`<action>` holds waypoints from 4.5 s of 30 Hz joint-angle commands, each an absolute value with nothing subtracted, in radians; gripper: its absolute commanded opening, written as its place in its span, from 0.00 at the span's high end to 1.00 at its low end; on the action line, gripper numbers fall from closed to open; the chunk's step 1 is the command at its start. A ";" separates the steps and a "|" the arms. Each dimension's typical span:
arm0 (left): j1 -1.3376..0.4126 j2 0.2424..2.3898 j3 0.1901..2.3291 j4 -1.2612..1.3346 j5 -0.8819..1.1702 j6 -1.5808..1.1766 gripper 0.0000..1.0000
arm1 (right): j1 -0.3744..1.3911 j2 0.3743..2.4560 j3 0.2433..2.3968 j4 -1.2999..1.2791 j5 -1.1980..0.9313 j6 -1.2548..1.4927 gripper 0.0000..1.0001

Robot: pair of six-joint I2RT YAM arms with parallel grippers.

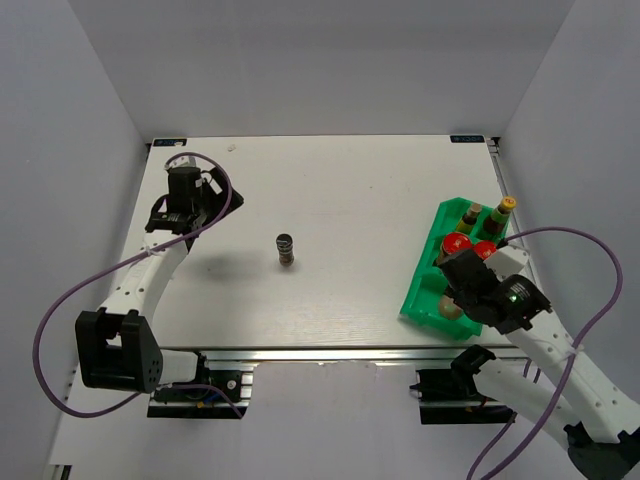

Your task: Organize the condiment bottles

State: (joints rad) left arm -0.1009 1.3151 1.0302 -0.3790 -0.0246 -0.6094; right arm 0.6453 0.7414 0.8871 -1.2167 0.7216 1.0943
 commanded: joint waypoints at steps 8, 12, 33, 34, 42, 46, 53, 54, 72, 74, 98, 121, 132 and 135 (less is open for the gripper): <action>-0.100 1.322 1.058 -0.362 -0.012 -0.595 0.02 | 0.399 0.822 0.812 -1.000 0.706 0.876 0.94; -0.100 1.333 1.065 -0.373 -0.035 -0.594 0.02 | 0.226 0.838 0.718 -0.864 0.544 0.746 0.93; -0.100 1.356 1.074 -0.382 0.001 -0.610 0.02 | 0.158 0.736 0.804 -0.893 0.397 0.654 0.11; -0.100 1.364 1.075 -0.382 0.044 -0.620 0.02 | 0.158 0.738 0.834 -0.905 0.402 0.650 0.11; -0.195 1.420 1.092 -0.420 0.198 -0.615 0.02 | 0.156 0.689 0.968 -0.947 0.414 0.549 0.11; -0.296 1.457 1.137 -0.509 0.152 -0.617 0.02 | 0.156 0.683 0.954 -0.844 0.373 0.479 0.11; -0.357 1.537 1.209 -0.630 0.057 -0.658 0.10 | 0.158 0.724 0.887 -0.740 0.296 0.420 0.11; -0.370 1.548 1.218 -0.646 0.040 -0.660 0.11 | 0.156 0.723 0.882 -0.726 0.292 0.413 0.11; -0.555 1.683 1.359 -0.821 -0.215 -0.669 0.28 | 0.156 0.692 0.793 -0.592 0.268 0.353 0.10; -0.555 1.716 1.394 -0.845 -0.221 -0.664 0.32 | 0.156 0.683 0.785 -0.588 0.264 0.354 0.11; -0.808 1.756 1.640 -0.784 -0.106 -0.514 0.80 | 0.156 0.612 0.758 -0.551 0.216 0.350 0.11; -1.137 2.166 2.218 -0.887 0.044 -0.382 0.81 | 0.156 0.460 0.928 -0.715 0.792 0.609 0.11; -1.183 2.247 2.279 -0.881 0.084 -0.371 0.79 | 0.156 0.459 0.904 -0.686 0.773 0.583 0.11; -1.186 2.272 2.281 -0.867 0.103 -0.371 0.78 | 0.156 0.459 0.899 -0.684 0.767 0.581 0.11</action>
